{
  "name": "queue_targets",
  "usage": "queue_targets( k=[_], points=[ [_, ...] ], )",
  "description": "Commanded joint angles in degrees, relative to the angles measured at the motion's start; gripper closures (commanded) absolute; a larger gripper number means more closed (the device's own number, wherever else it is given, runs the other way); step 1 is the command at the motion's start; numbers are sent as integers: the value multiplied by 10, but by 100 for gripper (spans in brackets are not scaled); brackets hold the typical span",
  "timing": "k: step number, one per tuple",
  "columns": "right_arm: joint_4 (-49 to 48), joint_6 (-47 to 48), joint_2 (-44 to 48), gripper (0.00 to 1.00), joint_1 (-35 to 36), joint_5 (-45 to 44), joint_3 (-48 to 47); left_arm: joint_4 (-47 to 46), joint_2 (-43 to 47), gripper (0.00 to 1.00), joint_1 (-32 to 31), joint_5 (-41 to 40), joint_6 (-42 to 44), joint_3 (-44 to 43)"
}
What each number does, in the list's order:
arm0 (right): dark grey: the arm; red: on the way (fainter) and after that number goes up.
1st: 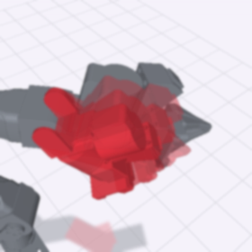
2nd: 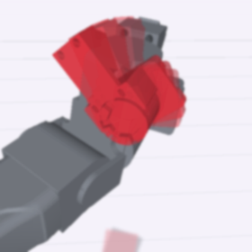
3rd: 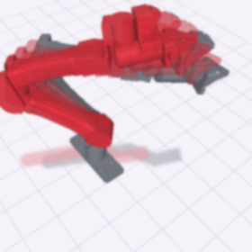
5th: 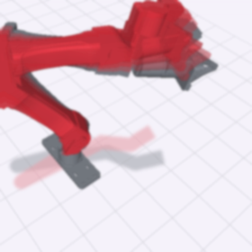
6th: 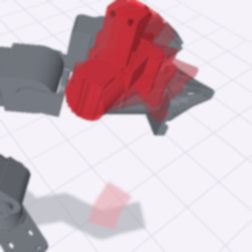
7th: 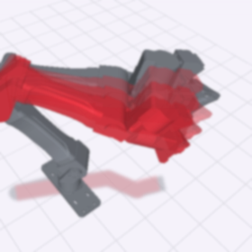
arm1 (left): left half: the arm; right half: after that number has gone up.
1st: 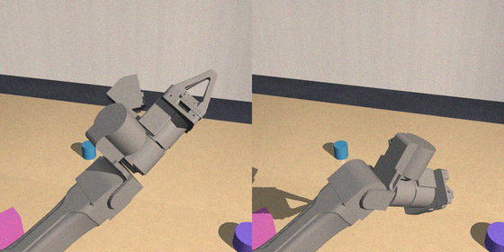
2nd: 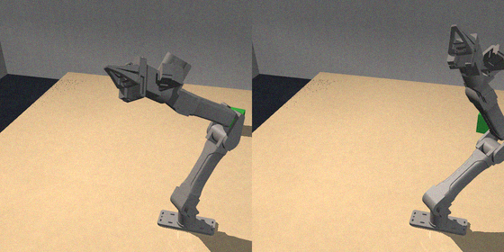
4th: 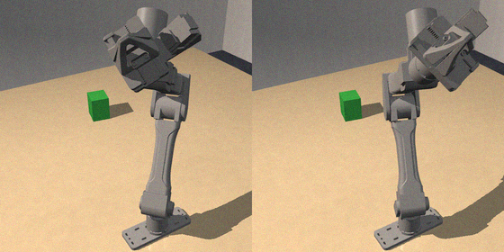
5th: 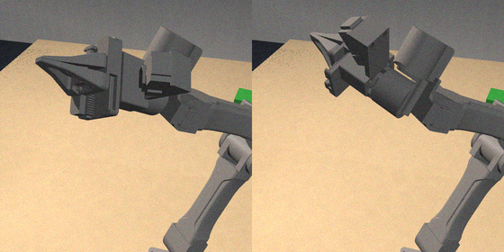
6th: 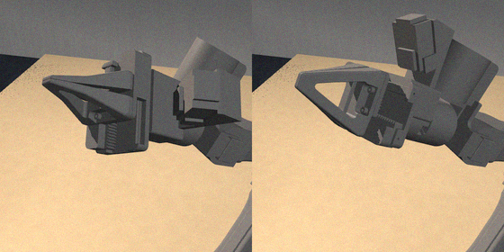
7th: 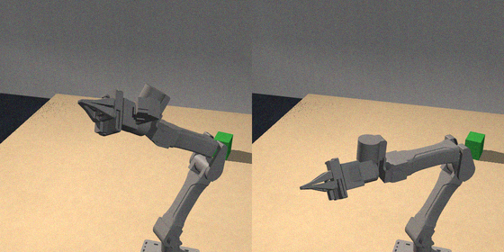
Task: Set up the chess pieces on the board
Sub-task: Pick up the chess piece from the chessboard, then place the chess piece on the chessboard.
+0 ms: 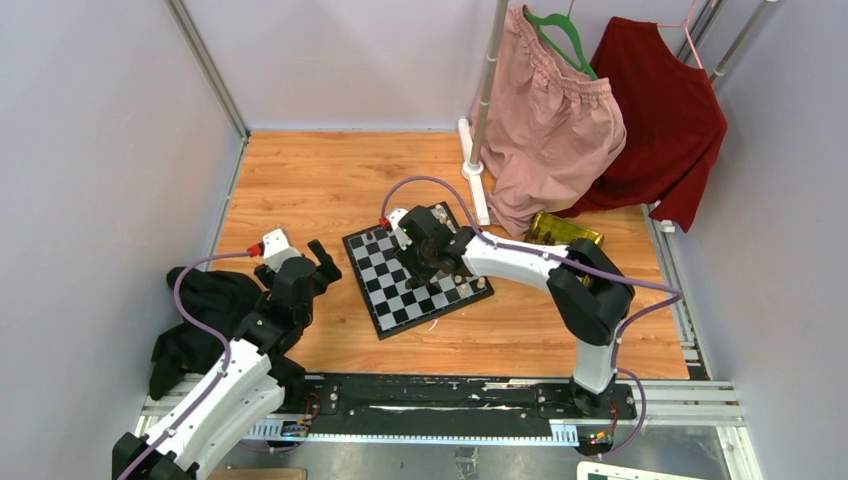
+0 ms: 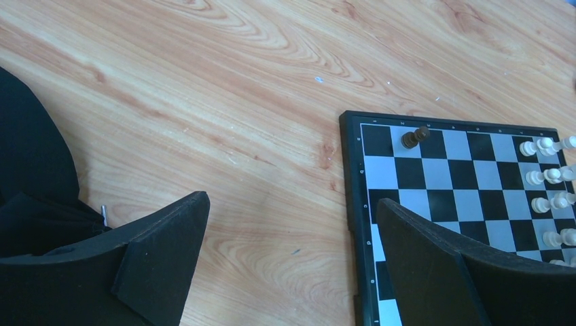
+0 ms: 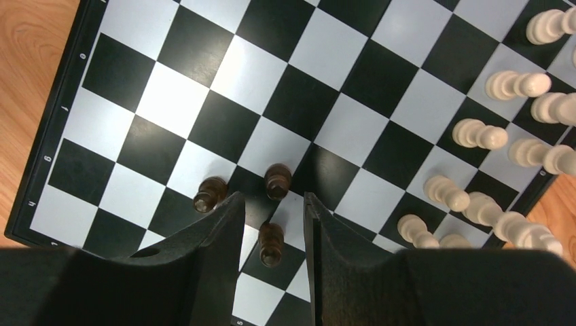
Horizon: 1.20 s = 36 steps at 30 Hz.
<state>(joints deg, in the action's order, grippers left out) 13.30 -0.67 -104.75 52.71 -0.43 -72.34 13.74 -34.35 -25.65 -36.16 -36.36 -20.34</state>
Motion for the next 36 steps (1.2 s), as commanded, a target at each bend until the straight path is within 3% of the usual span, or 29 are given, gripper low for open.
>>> queue_targets(
  k=[1, 7, 16, 24, 36],
  points=[
    [2, -4, -23, 59, -1, 19, -27, -20, 1, 1, -4, -3, 8, -4],
    [5, 0, -42, 67, -2, 24, -44, -21, 1, 1, -4, -5, 11, -4],
    [15, 3, -44, 100, -3, 21, -57, -20, 2, 1, -4, -7, 13, -7],
    [51, 25, -59, 100, 0, 23, -130, -5, 23, 1, -4, -15, 10, -3],
    [97, 44, -170, 100, 3, 44, -300, 4, 40, 0, -4, -13, 4, -1]
  ],
)
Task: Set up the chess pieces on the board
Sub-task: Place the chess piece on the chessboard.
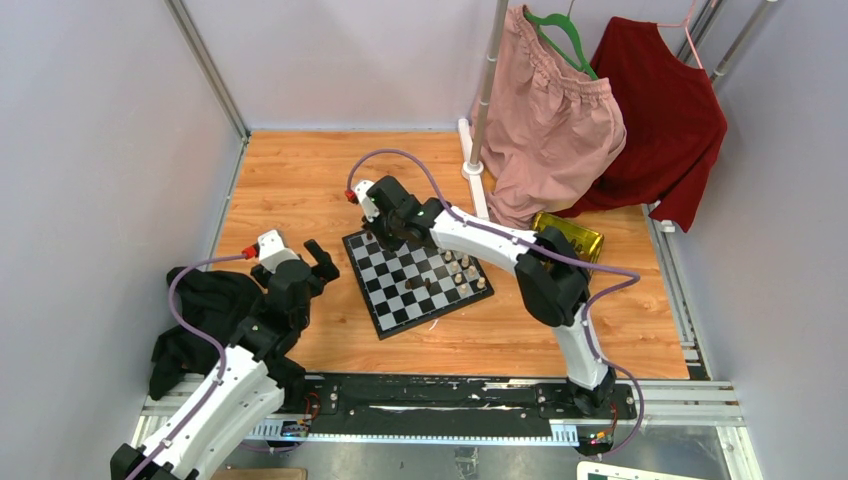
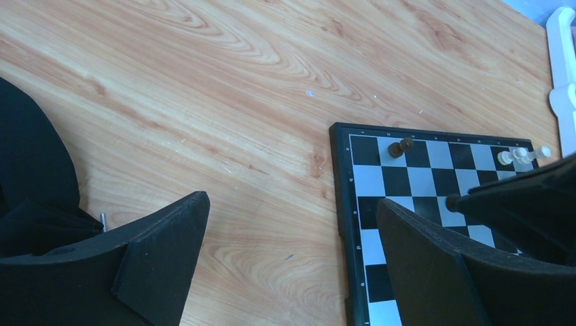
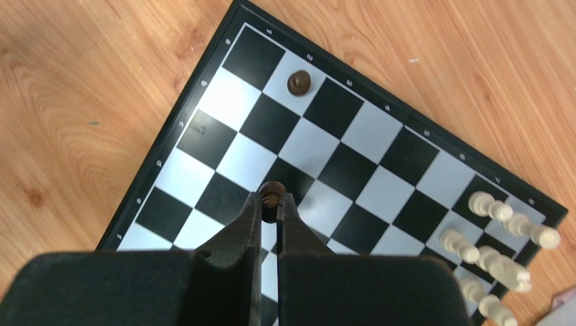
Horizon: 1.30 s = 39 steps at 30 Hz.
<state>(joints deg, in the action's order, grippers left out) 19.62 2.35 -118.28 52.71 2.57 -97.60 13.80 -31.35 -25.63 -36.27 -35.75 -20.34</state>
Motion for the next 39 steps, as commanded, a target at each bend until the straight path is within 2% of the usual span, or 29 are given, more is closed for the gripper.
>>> queue_targets(
  k=[1, 19, 36, 37, 39],
  points=[
    [35, 16, -42, 100, 4, 15, -58, 3, 10, 1, -4, -11, -2, -2],
    [57, 18, -139, 100, 13, 20, -170, 0, 23, 0, -4, -9, -5, 13],
    [63, 24, -171, 99, 13, 12, -188, -7, 26, 0, -4, -9, -2, 18],
    [63, 24, -170, 96, 13, 14, -186, -7, 26, 0, -4, -8, -2, 19],
    [61, 25, -165, 77, 13, 14, -180, -7, 26, 0, -4, -7, -3, 19]
  ],
)
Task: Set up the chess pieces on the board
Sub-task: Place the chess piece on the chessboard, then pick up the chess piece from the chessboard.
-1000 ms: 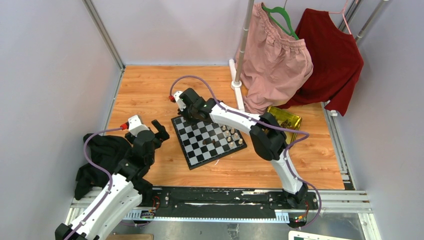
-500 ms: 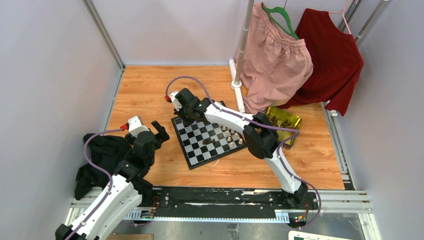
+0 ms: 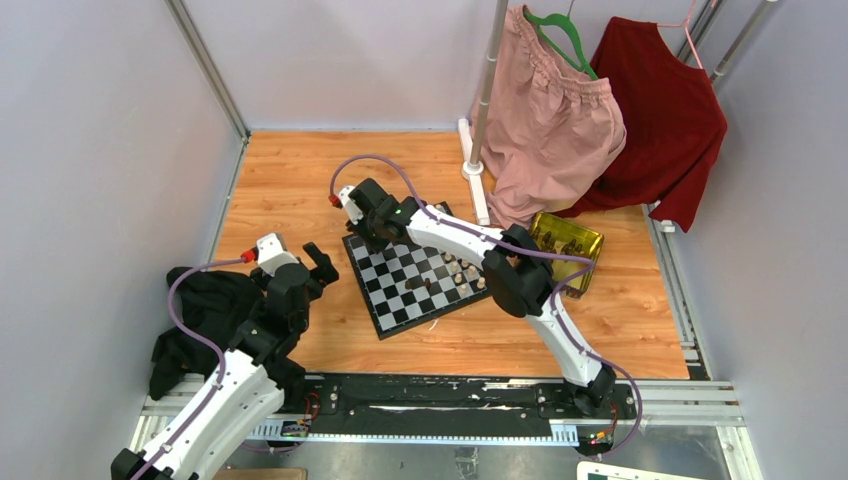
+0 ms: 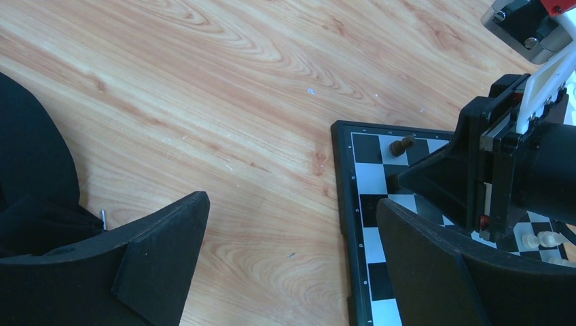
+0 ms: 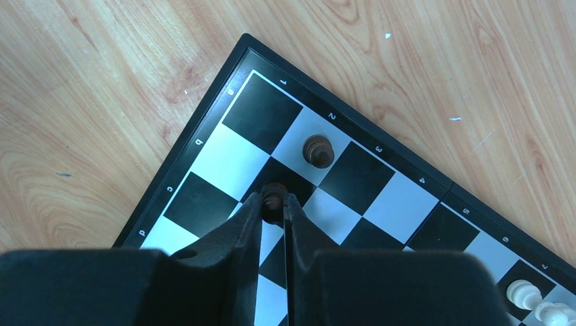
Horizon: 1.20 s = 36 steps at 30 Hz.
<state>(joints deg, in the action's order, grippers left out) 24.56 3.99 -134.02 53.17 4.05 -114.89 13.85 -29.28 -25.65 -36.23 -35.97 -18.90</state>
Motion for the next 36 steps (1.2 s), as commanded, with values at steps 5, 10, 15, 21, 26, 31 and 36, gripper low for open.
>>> queue_targets(
  k=[5, 10, 15, 21, 26, 31, 36],
  points=[
    [8, 16, 15, 57, 11, 1, 7, -3, 3, 0, -4, -4, -1, -1],
    [6, 21, 51, 57, 15, -3, 29, 15, 3, 0, -4, -7, -2, -15],
    [5, 18, 117, 57, 26, -24, 97, 39, 12, 0, -4, -16, 0, -27],
    [-23, -4, 236, 59, 36, -40, 246, 53, 25, 0, -4, -18, 1, -29],
    [-46, -18, 297, 60, 45, -66, 349, 55, 23, 0, -4, -13, -1, -30],
    [-61, -30, 317, 61, 52, -69, 403, 52, 20, 0, -4, -11, -1, -30],
    [-73, -36, 311, 62, 55, -66, 419, 50, 18, 0, -4, -11, 1, -29]
  ],
)
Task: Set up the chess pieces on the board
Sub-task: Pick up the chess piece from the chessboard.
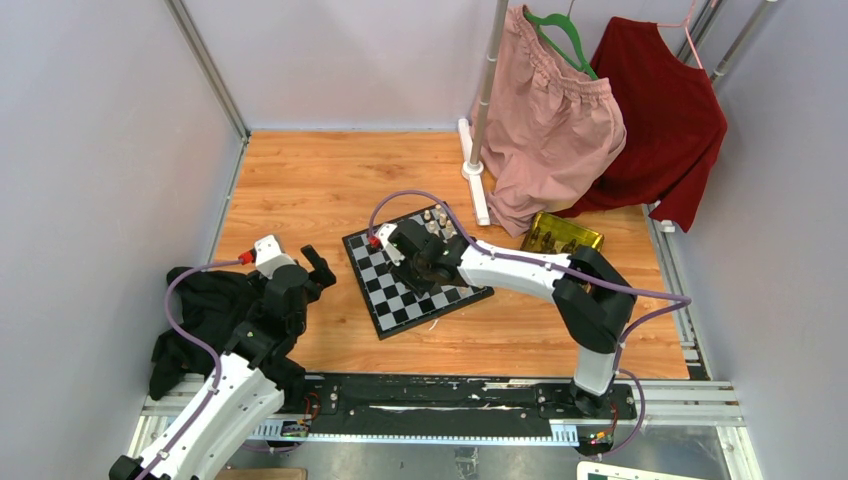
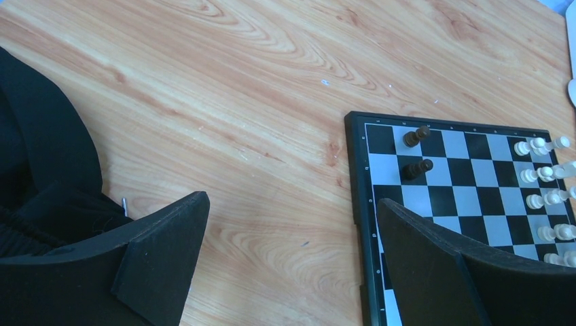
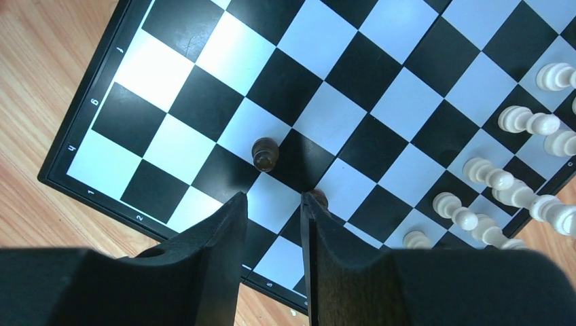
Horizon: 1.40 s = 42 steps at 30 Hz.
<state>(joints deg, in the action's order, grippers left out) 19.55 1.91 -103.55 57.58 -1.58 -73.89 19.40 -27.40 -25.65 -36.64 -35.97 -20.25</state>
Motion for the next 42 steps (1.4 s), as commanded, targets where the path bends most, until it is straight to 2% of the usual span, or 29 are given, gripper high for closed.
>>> queue_targets(
  k=[1, 23, 32, 37, 42],
  points=[
    [-24, -16, 4, 62, 11, -8, 10, -6, -1, 0, -4, -7, 1, -15],
    [-33, -16, -40, 63, 14, 7, -14, -13, 2, 0, -4, -6, -3, -6],
    [-28, -16, -54, 68, 14, 26, -32, -13, 6, 0, -4, -7, -2, -2],
    [-22, -15, -60, 76, 14, 26, -40, -14, 6, 0, -4, -7, -2, 0],
    [-17, -16, -62, 96, 15, 26, -46, -14, 8, 0, -4, -8, -2, 1]
  ],
)
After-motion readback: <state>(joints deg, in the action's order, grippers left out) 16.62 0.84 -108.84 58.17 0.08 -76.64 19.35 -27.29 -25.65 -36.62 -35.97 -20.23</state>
